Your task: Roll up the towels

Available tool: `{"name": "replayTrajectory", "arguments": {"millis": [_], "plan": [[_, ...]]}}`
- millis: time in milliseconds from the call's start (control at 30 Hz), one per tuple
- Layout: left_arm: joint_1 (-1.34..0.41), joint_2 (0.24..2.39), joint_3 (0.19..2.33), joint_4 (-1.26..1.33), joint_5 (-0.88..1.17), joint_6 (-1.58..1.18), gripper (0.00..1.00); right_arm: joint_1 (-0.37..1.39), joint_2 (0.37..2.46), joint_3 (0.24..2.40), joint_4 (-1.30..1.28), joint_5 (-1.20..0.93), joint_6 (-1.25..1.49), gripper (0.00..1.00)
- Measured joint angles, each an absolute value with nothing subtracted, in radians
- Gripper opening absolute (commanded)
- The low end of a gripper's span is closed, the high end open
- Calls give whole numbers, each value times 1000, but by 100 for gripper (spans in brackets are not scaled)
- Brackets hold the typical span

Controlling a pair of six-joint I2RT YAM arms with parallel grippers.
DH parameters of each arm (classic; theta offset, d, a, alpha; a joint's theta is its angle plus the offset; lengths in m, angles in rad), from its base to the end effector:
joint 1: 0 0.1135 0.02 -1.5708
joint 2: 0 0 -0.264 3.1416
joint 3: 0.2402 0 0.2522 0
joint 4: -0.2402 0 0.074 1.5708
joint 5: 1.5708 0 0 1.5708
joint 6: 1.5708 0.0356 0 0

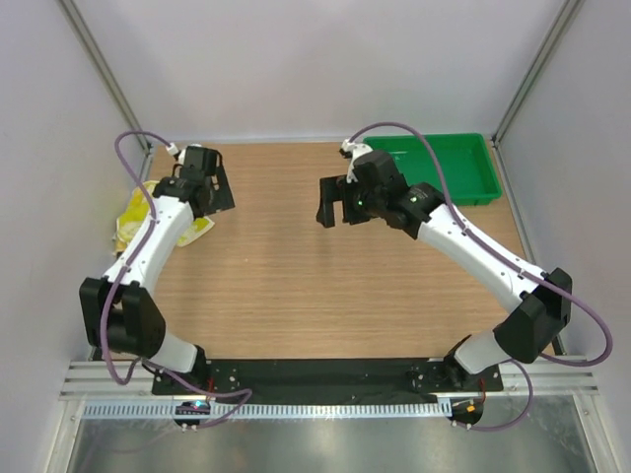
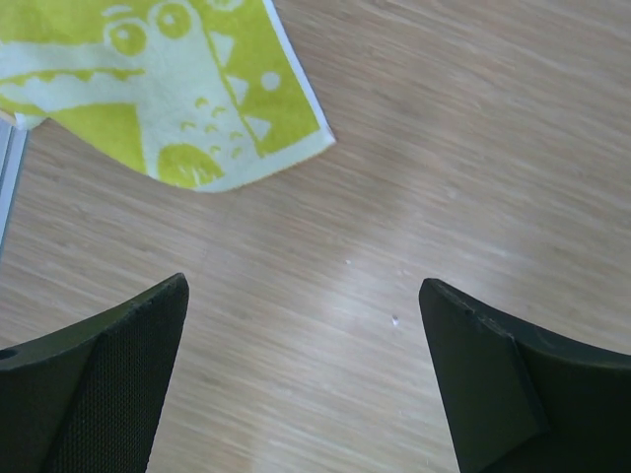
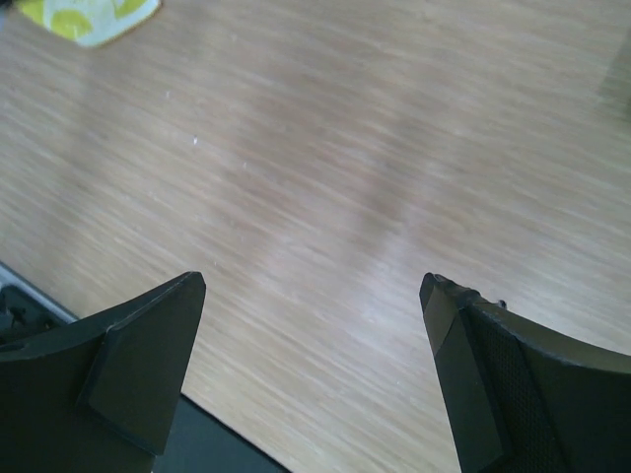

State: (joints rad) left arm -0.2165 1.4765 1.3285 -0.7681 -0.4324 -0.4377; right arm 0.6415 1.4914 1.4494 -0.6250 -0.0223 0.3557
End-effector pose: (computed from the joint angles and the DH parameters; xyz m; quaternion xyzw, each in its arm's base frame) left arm 0.3070 -0.0522 0.3152 -0.1706 0.9116 0.0915 0.3627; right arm 0.2659 0.1996 0.3585 -0.1329 0.8897 0.2176 0.3787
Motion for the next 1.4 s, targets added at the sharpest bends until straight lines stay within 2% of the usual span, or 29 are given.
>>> {"name": "replayTrajectory", "arguments": {"millis": [200,367,533,733,1033,1200,1267,1333,1367,1400], "plan": [[-28,1669,1475,-780,-340,-453,100,705,1431,1311,-617,-4,378,100],[41,1843,1582,-795,-284,-456,100,705,1399,1242,-620,-1,400,100],[57,1935,1619,-815,-257,-454,97,706,1352,1200,-622,-1,408,100],[57,1982,1632,-822,-221,-459,88,706,1340,1184,-622,5,414,100],[56,2048,1619,-802,-127,-472,82,706,1340,1158,-623,11,418,100],[56,2123,1619,-803,-110,-487,75,706,1339,1140,-623,16,418,100],[56,2129,1622,-803,-108,-490,68,706,1339,1132,-622,17,418,100],[56,2130,1623,-802,-107,-492,57,706,1339,1126,-623,17,419,100],[57,2130,1623,-802,-104,-493,47,706,1339,1125,-622,17,420,100],[57,2130,1623,-802,-105,-493,43,706,1339,1124,-622,17,421,100]]}}
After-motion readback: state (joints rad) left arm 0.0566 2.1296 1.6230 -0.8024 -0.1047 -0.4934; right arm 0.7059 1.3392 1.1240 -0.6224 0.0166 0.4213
